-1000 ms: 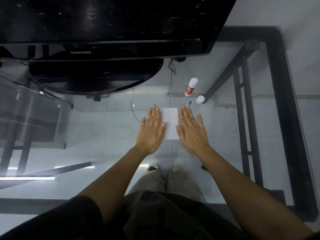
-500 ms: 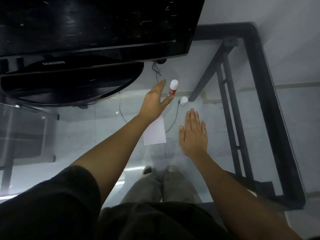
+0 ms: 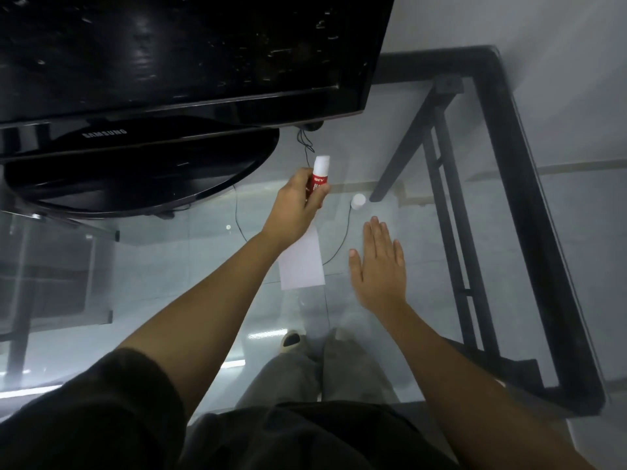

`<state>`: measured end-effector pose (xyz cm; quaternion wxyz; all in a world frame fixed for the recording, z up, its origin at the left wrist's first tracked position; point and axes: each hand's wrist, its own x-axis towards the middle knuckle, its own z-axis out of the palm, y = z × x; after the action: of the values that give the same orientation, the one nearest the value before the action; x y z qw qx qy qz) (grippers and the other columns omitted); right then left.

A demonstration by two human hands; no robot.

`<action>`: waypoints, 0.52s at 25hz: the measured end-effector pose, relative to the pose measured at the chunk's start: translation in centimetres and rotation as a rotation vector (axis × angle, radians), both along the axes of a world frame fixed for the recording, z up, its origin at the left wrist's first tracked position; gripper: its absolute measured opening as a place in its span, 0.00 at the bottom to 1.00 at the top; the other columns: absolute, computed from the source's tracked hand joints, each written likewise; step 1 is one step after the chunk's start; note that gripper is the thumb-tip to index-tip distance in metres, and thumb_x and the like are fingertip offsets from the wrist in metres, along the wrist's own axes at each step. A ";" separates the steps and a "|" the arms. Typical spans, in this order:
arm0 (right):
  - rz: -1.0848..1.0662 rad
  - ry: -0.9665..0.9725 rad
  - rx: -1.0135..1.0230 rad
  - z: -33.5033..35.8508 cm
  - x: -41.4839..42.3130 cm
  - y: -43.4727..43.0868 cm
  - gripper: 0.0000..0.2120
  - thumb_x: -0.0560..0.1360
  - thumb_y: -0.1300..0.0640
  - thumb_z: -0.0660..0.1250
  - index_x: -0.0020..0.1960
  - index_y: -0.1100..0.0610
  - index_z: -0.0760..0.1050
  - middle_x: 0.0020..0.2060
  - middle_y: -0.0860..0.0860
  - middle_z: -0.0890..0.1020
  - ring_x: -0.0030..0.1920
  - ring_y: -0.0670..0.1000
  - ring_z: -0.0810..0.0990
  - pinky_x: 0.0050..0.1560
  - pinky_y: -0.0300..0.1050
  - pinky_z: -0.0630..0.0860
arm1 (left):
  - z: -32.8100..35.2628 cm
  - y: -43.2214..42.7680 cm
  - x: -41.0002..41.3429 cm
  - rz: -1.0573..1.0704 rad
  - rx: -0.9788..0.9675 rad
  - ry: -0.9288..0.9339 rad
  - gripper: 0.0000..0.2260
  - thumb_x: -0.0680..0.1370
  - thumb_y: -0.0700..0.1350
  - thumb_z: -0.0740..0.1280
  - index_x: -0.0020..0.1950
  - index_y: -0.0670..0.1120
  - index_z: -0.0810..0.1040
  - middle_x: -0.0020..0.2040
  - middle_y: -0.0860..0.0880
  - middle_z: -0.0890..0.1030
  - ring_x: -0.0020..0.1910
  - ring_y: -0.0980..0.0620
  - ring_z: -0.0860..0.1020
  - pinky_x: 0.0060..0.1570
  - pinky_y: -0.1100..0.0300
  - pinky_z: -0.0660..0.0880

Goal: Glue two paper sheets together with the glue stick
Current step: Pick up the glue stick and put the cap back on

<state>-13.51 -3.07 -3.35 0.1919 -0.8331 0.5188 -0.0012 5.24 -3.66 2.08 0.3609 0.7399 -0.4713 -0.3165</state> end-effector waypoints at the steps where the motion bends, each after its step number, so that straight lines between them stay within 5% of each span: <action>1: -0.063 -0.105 -0.014 0.6 0.2 -0.3 0.28 0.79 0.43 0.46 0.73 0.57 0.54 0.74 0.55 0.59 0.74 0.56 0.56 0.72 0.52 0.51 | 0.2 0.7 0.2 0.013 0.007 -0.006 0.12 0.80 0.51 0.59 0.58 0.45 0.69 0.45 0.49 0.76 0.42 0.48 0.77 0.42 0.54 0.76; 3: -0.172 -0.287 -0.101 1.8 1.1 -1.8 0.21 0.77 0.50 0.58 0.67 0.59 0.65 0.66 0.58 0.71 0.65 0.58 0.69 0.65 0.52 0.64 | 0.5 1.7 0.6 0.042 0.025 -0.018 0.16 0.80 0.52 0.58 0.61 0.42 0.70 0.46 0.47 0.75 0.43 0.47 0.76 0.44 0.51 0.77; 5: -0.181 -0.338 -0.102 2.9 2.5 -4.1 0.19 0.75 0.54 0.63 0.64 0.58 0.67 0.62 0.58 0.72 0.60 0.58 0.72 0.59 0.52 0.70 | 0.8 2.6 0.7 0.078 0.028 -0.014 0.16 0.81 0.51 0.57 0.62 0.42 0.70 0.44 0.47 0.74 0.42 0.47 0.76 0.47 0.46 0.78; 10: -0.052 -0.241 0.076 3.4 4.2 -7.0 0.16 0.76 0.59 0.64 0.64 0.59 0.71 0.61 0.59 0.72 0.59 0.60 0.71 0.57 0.54 0.73 | 1.7 4.5 0.3 0.197 0.056 0.070 0.14 0.80 0.47 0.56 0.64 0.44 0.71 0.46 0.46 0.75 0.44 0.45 0.76 0.49 0.44 0.78; 13: -0.110 -0.365 0.092 4.1 4.2 -7.3 0.13 0.75 0.61 0.65 0.60 0.61 0.75 0.58 0.59 0.74 0.54 0.57 0.75 0.57 0.47 0.73 | 2.6 5.2 0.1 0.210 0.035 0.120 0.14 0.80 0.46 0.58 0.65 0.47 0.69 0.45 0.49 0.75 0.44 0.46 0.77 0.47 0.49 0.78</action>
<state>-9.27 -10.34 0.77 0.3203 -0.7798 0.5197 -0.1388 5.34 1.49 4.64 0.4065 0.7712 -0.3632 -0.3287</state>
